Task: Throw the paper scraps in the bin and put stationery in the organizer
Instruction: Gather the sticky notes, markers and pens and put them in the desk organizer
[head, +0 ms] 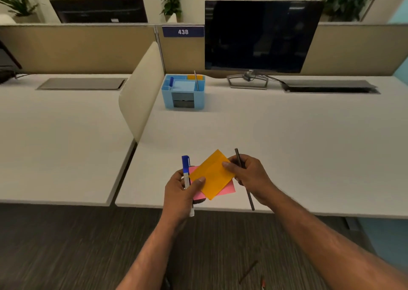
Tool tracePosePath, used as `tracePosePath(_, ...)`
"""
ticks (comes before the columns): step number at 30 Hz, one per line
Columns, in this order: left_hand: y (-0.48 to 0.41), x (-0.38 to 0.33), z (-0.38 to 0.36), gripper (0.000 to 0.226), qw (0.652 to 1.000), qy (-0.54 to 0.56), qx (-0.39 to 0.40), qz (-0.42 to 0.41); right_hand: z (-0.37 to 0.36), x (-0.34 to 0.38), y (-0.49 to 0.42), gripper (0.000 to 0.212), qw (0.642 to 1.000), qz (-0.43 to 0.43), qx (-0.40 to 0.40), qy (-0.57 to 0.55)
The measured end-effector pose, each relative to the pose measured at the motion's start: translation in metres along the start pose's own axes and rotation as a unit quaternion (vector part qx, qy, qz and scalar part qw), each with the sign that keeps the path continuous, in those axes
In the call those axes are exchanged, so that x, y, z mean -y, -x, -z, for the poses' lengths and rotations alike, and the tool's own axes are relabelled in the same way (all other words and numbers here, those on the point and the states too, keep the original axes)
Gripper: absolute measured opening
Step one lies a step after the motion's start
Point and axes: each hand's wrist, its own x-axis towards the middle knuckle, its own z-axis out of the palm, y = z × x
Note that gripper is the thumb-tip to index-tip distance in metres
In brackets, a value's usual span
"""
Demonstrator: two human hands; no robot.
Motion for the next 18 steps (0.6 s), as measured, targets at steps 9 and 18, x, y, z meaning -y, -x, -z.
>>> tracePosePath(9,-0.073,-0.022,0.017,0.043,1.000,-0.001,0.020,-0.004,-0.011,0.023,-0.073,0.031,0.993,-0.006,-0.053,-0.103)
tracePosePath(18,-0.152,-0.039,0.018,0.040,1.000,-0.010,0.008,-0.011,-0.013,0.067,-0.196,0.026,0.992,0.050,-0.054,-0.099)
